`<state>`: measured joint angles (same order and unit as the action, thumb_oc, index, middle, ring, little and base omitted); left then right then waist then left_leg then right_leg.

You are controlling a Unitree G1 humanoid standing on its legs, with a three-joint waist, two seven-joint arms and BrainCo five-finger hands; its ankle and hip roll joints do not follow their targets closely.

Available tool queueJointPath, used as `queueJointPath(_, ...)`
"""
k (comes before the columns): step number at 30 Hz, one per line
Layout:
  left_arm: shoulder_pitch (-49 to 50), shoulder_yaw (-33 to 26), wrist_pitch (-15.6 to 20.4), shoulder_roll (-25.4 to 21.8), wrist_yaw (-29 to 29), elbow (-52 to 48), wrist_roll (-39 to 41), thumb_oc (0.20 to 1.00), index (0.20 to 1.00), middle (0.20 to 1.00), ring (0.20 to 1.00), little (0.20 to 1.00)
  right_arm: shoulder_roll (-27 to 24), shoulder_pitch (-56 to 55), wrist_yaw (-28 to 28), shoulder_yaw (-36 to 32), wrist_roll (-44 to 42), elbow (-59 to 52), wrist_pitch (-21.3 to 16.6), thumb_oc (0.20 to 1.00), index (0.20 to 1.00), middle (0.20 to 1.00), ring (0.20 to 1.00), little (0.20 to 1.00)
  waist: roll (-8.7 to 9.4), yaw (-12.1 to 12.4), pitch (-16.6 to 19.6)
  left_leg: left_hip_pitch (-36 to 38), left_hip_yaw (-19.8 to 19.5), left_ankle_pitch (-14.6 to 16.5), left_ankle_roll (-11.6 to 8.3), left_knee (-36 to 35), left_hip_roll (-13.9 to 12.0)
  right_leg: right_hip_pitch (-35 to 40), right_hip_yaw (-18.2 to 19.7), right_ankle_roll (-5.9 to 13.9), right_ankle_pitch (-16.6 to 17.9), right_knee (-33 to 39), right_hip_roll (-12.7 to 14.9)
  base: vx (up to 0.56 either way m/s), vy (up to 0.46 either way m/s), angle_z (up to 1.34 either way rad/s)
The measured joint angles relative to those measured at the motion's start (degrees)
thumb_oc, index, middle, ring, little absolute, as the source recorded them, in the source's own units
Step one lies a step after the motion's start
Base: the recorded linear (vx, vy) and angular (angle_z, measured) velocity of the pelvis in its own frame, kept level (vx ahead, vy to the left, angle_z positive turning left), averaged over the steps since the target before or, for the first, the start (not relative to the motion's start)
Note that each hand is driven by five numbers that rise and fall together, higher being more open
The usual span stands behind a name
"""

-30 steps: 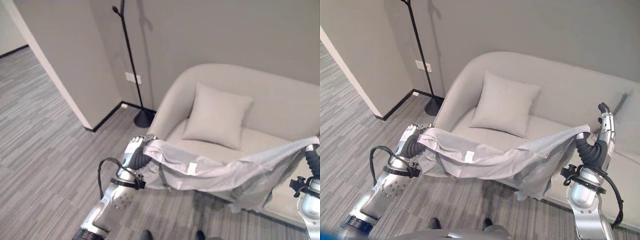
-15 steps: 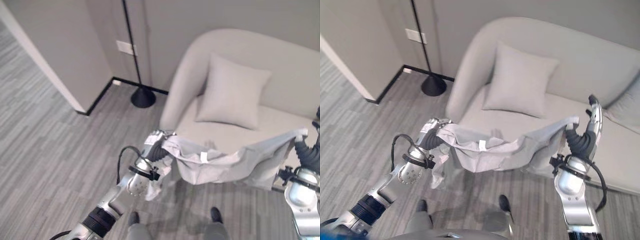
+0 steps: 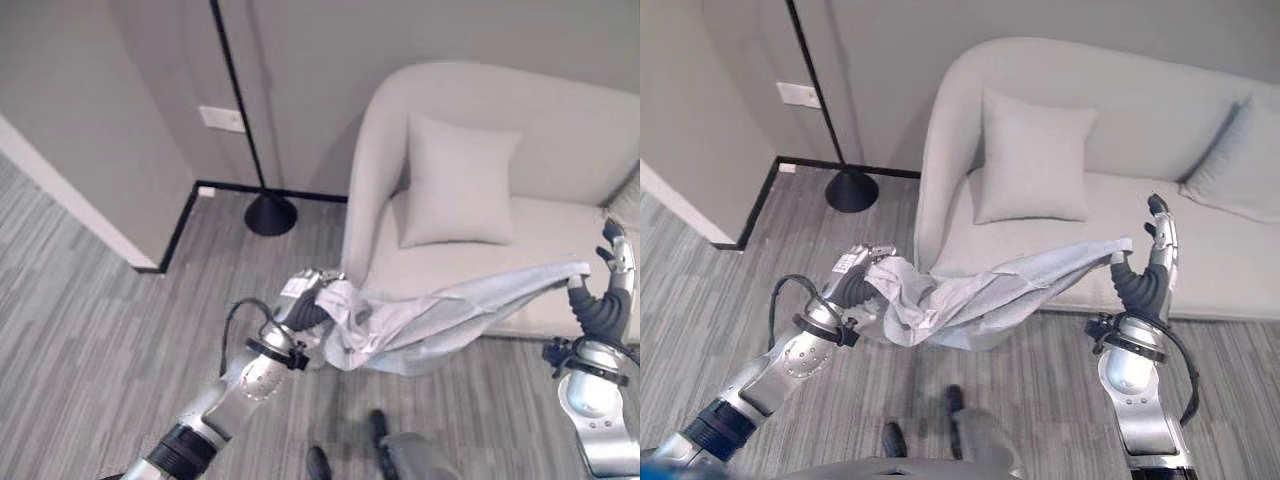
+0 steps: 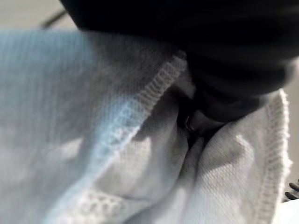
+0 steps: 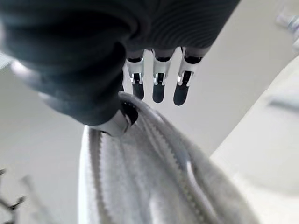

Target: Hang the clothes on the sofa on the clothes rack.

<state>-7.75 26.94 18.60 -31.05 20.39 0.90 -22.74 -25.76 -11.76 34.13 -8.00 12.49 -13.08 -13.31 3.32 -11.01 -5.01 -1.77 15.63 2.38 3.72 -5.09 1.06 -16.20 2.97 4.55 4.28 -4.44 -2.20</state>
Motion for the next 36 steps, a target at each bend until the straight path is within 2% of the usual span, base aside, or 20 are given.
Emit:
queueJointPath(2, -0.84, 0.02, -0.05, 2.03, -1.49, -0.16, -0.01, 0.2, 0.2, 0.2, 0.2, 0.2, -0.9, 0.12, 0.27, -0.67, -0.12, 0.24, 0.05, 0.2, 0.2, 0.2, 0.2, 0.2, -0.99, 0.31, -0.3, 0.6, -1.03, -0.23, -0.9, -0.1, 0.16, 2.82, -0.13, -2.76, 0.63, 2.95, 0.34, 0.08, -0.017, 0.3)
queueJointPath(8, -2.46, -0.52, -0.05, 1.65, -3.17, -2.25, 0.17, 0.2, 0.2, 0.2, 0.2, 0.2, -0.66, 0.72, -1.46, -0.48, -6.97, 0.33, -1.93, 0.2, 0.2, 0.2, 0.2, 0.2, -1.46, 1.15, 0.09, 2.69, -3.67, 0.6, -3.13, 0.16, -0.67, 8.06, -1.36, -4.33, 1.75, 8.32, -0.22, 0.1, -0.066, 0.27)
queueJointPath(9, -2.34, -0.43, -0.04, 1.63, -3.19, -2.31, 0.18, 0.2, 0.2, 0.2, 0.2, 0.2, -0.6, 0.76, -1.93, -0.31, -7.67, 0.39, -2.01, 0.2, 0.2, 0.2, 0.2, 0.2, -1.27, 1.62, 0.0, 1.48, -3.73, 1.18, -4.04, 2.82, -0.66, 8.23, -1.32, -4.11, 1.41, 8.44, 0.13, 0.06, -0.075, 0.11)
queueJointPath(12, -1.79, 0.04, -0.06, 1.96, -3.27, -2.01, 0.19, 0.2, 0.2, 0.2, 0.2, 0.2, -0.67, 0.31, -2.61, 0.04, -9.18, 0.8, -2.04, 0.2, 0.2, 0.2, 0.2, 0.2, 1.21, 3.07, -1.17, -8.12, -3.66, 2.61, -8.3, 23.83, -0.5, 9.65, -1.16, -5.45, 1.0, 8.44, 3.19, 0.05, -0.041, 0.15)
queueJointPath(14, -1.76, 0.41, 0.07, 2.2, -3.29, -1.3, 0.42, 0.2, 0.2, 0.2, 0.2, 0.2, -0.31, 0.29, -2.77, -0.04, -10.45, 2.1, -2.36, 0.2, 0.2, 0.2, 0.2, 0.2, 1.76, 3.3, -1.55, -11.2, -2.04, 4.32, -10.99, 30.29, -3.16, 10.88, -2.64, -6.78, 1.36, 8.69, 3.88, 0.16, 0.043, 0.39)
queueJointPath(15, -1.73, 0.46, -0.02, 2.44, -3.83, -1.23, 2.36, 0.2, 0.2, 0.2, 0.2, 0.2, 0.42, -0.78, -3.43, -0.07, -12.91, 2.91, -2.04, 0.2, 0.2, 0.2, 0.2, 0.2, 1.77, 2.16, -1.69, -12.03, 3.13, 4.48, -10.98, 29.81, -9.45, 12.42, -5.58, -6.65, 0.9, 10.34, 3.96, 0.14, 0.081, 0.74)
queueJointPath(18, -1.66, 0.51, -0.09, 2.81, -4.53, -1.31, 2.51, 0.2, 0.2, 0.2, 0.2, 0.2, 0.39, -0.75, -5.06, 0.21, -16.65, 2.91, -1.96, 0.2, 0.2, 0.2, 0.2, 0.2, 1.71, 2.4, -1.77, -9.54, 3.78, 3.93, -10.45, 17.4, -13.0, 12.14, -5.09, -6.48, 0.78, 9.99, 4.43, 0.13, 0.138, 0.17)
queueJointPath(19, -2.18, 1.77, -0.36, 2.94, -4.68, -0.99, 3.02, 0.2, 0.2, 0.2, 0.2, 0.2, -0.1, -0.67, -7.1, 1.9, -22.24, 2.87, -2.45, 0.2, 0.2, 0.2, 0.2, 0.2, 1.69, 2.25, -1.72, -7.61, 1.41, 1.99, -10.89, 10.3, -14.77, 12.1, -5.02, -5.78, 0.66, 9.99, 4.6, 0.12, 0.164, -0.07)
queueJointPath(24, -4.93, 4.84, -0.42, 3.93, -5.36, -0.23, 4.38, 0.2, 0.2, 0.2, 0.2, 0.2, -0.2, -0.88, -12.1, 2.41, -31.42, 5.77, -3.41, 0.2, 0.2, 0.2, 0.2, 0.2, 1.03, 2.12, -2.12, -4.76, -4.09, -4.18, -13.1, 0.82, -21.04, 9.19, -2.64, -3.02, 0.22, 7.7, 5.61, 0.16, 0.254, -0.14)
queueJointPath(25, -5.16, 5.22, -0.49, 4.61, -5.18, -0.02, 4.43, 0.2, 0.2, 0.2, 0.2, 0.2, -0.88, -1.61, -12.09, 2.05, -31.49, 5.74, -3.46, 0.2, 0.2, 0.2, 0.2, 0.2, 0.22, 1.41, -2.54, -3.9, -4.51, -7.92, -10.9, 1.46, -20.94, 9.24, -1.24, -0.53, 0.76, 7.91, 6.88, 0.19, 0.347, -0.53)
queueJointPath(26, -5.89, 6.75, -0.46, 4.91, -4.96, 0.12, 4.42, 0.2, 0.2, 0.2, 0.2, 0.2, -1.61, -0.86, -12.09, 2.01, -31.49, 6.27, -3.76, 0.2, 0.2, 0.2, 0.2, 0.2, -2.35, 1.61, -2.52, -2.95, -6.11, -10.09, -12.47, 1.76, -20.42, 8.83, 0.49, 1.48, 0.38, 7.69, 7.29, 0.29, 0.471, -0.77)
queueJointPath(27, -6.74, 6.82, -0.42, 4.82, -4.96, 0.07, 4.41, 0.2, 0.2, 0.2, 0.2, 0.2, -1.59, 0.5, -12.06, 3.0, -31.51, 7.44, -3.61, 0.2, 0.2, 0.2, 0.2, 0.2, -3.45, 1.7, -2.41, -0.76, -6.89, -7.39, -15.88, -0.18, -18.57, 7.29, 2.09, 3.95, 0.78, 6.8, 8.07, 0.32, 0.443, -0.51)
queueJointPath(28, -9.74, 10.24, -0.54, 3.2, -4.07, 0.48, 4.66, 0.2, 0.2, 0.2, 0.2, 0.2, 0.24, -2.38, -12.25, 4.09, -31.53, 5.82, -3.51, 0.2, 0.2, 0.2, 0.2, 0.2, -0.36, 0.03, -3.27, -4.5, -6.71, -2.84, -13.94, 5.56, -12.83, 4.79, 4.94, 6.07, 3.46, 5.0, 13.75, 0.5, 0.708, -0.35)
queueJointPath(29, -10.31, 11.93, -0.29, 3.2, -4.43, 1.3, 4.4, 0.2, 0.2, 0.2, 0.2, 0.2, 0.44, -2.99, -12.42, 4.69, -31.5, 5.34, -3.68, 0.2, 0.2, 0.2, 0.2, 0.2, -0.56, 0.28, -3.48, -7.08, -5.86, 1.68, -12.21, 11.33, -11.95, 3.99, 7.36, 5.58, 6.22, 4.37, 15.78, 0.35, 0.514, -0.31)
queueJointPath(31, -10.33, 12.22, 0.12, 1.97, -5.58, 1.56, 4.46, 0.2, 0.2, 0.2, 0.2, 0.2, 3.0, -1.93, -12.41, 3.18, -31.53, 6.55, -3.49, 0.2, 0.2, 0.2, 0.2, 0.2, -0.19, -0.37, -3.06, -8.71, -0.44, 9.39, -8.42, 20.94, -7.6, 5.2, 8.61, 0.29, 9.82, 7.44, 20.67, 0.28, 0.536, -0.95)
queueJointPath(32, -13.94, 11.03, -0.29, -0.73, -5.51, 1.58, 4.44, 0.2, 0.2, 0.2, 0.2, 0.2, 5.15, 1.04, -11.98, 4.39, -31.54, 6.31, -3.12, 0.2, 0.2, 0.2, 0.2, 0.2, -1.21, -1.1, -2.84, -13.34, 3.21, 12.61, -4.83, 25.36, -5.45, -1.62, 9.01, -6.67, 17.23, 6.68, 22.01, 0.24, 0.484, -0.93)
queueJointPath(33, -17.54, 11.19, -0.34, -1.73, -5.61, 2.99, 4.38, 0.2, 0.2, 0.2, 0.2, 0.2, 6.26, 1.53, -12.07, 7.49, -31.55, 5.68, -2.72, 0.2, 0.2, 0.2, 0.2, 0.2, -1.59, -3.1, -2.67, -13.69, 4.65, 11.57, -2.19, 22.83, -3.63, -4.86, 9.57, -4.18, 25.45, 6.06, 23.13, 0.24, 0.377, -0.73)
queueJointPath(34, -17.95, 11.54, -0.35, -0.8, -5.45, 3.94, 4.41, 0.2, 0.2, 0.2, 0.2, 0.2, 6.48, -1.1, -12.58, 9.16, -31.6, 4.45, -2.42, 0.2, 0.2, 0.2, 0.2, 0.2, -0.78, -3.38, -1.97, -11.0, 5.93, 9.93, -0.6, 19.49, -1.85, -5.11, 9.94, -4.19, 25.42, 4.02, 23.4, 0.19, 0.264, -0.44)
queueJointPath(35, -15.36, 11.04, -0.34, 0.06, -5.16, 3.99, 4.42, 0.2, 0.2, 0.2, 0.2, 0.2, 6.99, -3.46, -13.69, 10.33, -32.08, 4.57, -2.43, 0.2, 0.2, 0.2, 0.2, 0.2, -0.99, -2.27, 0.34, -8.85, 8.04, 8.62, -0.31, 15.89, -1.3, -6.44, 10.1, -1.06, 22.73, 1.16, 22.62, 0.13, 0.125, -0.47)
queueJointPath(36, -7.63, 10.89, -0.46, -3.88, -5.08, -2.3, 4.39, 0.2, 0.2, 0.2, 0.2, 0.2, 8.28, -4.21, -14.5, 8.41, -36.27, 7.97, -2.36, 0.2, 0.2, 0.2, 0.2, 0.2, 0.76, -0.63, 6.01, -3.09, 8.86, -3.6, -4.35, -0.61, -3.51, 4.39, -0.72, 8.53, 12.9, 7.71, 19.96, -0.03, 0.006, -0.57)
